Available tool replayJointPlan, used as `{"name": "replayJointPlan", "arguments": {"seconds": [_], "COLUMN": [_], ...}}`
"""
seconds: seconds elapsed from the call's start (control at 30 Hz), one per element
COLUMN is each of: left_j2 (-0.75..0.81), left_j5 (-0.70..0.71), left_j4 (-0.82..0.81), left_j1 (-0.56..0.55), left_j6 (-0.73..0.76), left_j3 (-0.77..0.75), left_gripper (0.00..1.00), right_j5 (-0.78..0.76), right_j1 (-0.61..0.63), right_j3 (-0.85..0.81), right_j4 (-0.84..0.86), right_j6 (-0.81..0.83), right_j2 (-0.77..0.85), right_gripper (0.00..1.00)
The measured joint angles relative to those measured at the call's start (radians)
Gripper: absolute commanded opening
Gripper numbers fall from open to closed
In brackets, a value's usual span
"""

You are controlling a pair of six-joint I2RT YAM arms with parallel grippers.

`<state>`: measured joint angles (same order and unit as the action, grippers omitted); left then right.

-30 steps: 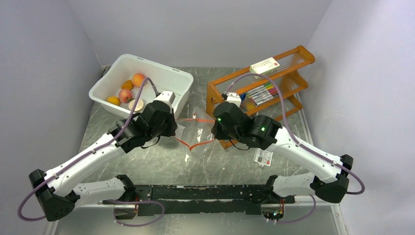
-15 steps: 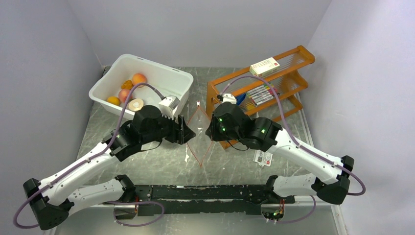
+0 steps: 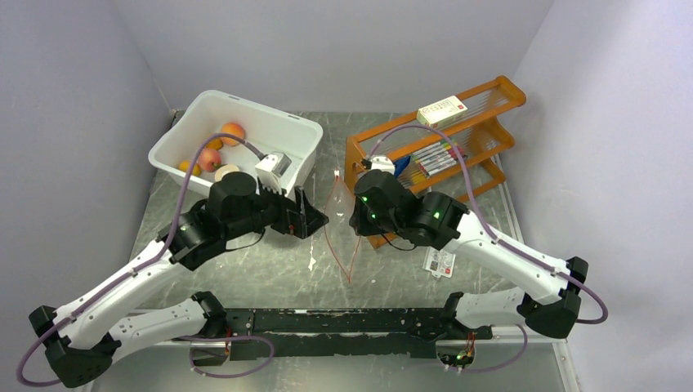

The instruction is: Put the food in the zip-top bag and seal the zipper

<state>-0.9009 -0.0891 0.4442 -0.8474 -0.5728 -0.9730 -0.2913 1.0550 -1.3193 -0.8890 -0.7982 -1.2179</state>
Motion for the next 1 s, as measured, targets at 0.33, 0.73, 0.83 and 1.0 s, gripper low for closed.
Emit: {"name": "replayJointPlan", "arguments": {"seconds": [0.33, 0.73, 0.83, 1.0], "left_j2": [-0.075, -0.193, -0.238, -0.384], "left_j5": [0.291, 0.450, 0.447, 0.389], "left_j4": [0.174, 0.214, 0.199, 0.170], "left_j1": [0.001, 0.292, 0.385, 0.502], "left_j6": [0.002, 0.082, 0.128, 0.230], "left_j3": [-0.241, -0.260, -0.267, -0.304], "left_gripper": [0.90, 0.72, 0.71, 0.77], "right_j5": [-0.017, 0.037, 0.041, 0.031], "right_j1": [0.000, 0.000, 0.000, 0.000], "right_j3": [-0.220, -0.086, -0.081, -0.091], "right_j4": [-0.085, -0.018, -0.003, -0.004], "right_j6": [0.086, 0.157, 0.175, 0.201], "right_j2": [-0.076, -0.076, -0.060, -0.041], "right_gripper": [0.00, 0.00, 0.00, 0.00]}}
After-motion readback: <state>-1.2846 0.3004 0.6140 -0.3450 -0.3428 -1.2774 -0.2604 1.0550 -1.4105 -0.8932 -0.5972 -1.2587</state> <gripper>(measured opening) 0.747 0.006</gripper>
